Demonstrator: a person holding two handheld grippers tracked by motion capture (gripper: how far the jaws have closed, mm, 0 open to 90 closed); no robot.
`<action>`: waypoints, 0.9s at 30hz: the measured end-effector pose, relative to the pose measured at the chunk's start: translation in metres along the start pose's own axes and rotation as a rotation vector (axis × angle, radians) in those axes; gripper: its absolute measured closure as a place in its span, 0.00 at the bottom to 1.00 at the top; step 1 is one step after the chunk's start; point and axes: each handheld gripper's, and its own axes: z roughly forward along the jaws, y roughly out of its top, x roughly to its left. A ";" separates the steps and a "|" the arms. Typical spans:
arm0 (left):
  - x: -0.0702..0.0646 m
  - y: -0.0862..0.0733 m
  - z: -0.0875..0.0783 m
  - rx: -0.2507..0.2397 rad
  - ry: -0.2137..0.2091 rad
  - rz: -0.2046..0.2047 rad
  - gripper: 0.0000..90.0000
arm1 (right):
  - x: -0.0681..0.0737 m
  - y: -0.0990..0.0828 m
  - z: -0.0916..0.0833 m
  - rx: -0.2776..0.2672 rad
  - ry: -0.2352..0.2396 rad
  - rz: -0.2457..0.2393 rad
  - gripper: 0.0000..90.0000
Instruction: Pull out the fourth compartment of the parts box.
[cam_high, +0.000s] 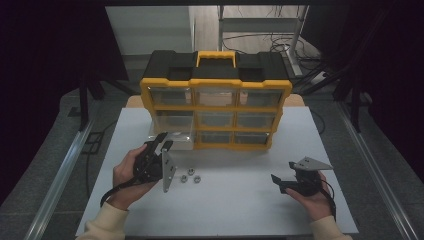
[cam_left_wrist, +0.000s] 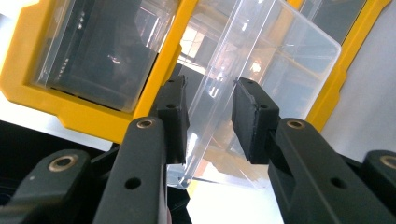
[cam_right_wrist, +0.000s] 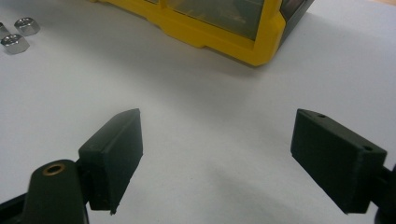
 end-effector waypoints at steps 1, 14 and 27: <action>0.000 0.000 0.000 -0.001 -0.001 -0.002 0.74 | 0.000 0.000 0.000 0.001 -0.002 -0.002 0.19; -0.003 -0.001 -0.002 -0.002 -0.006 -0.001 0.73 | 0.000 0.000 -0.001 -0.004 -0.006 -0.002 0.19; -0.004 -0.001 -0.002 -0.005 -0.006 -0.007 0.73 | 0.000 0.000 -0.001 -0.003 -0.007 -0.006 0.19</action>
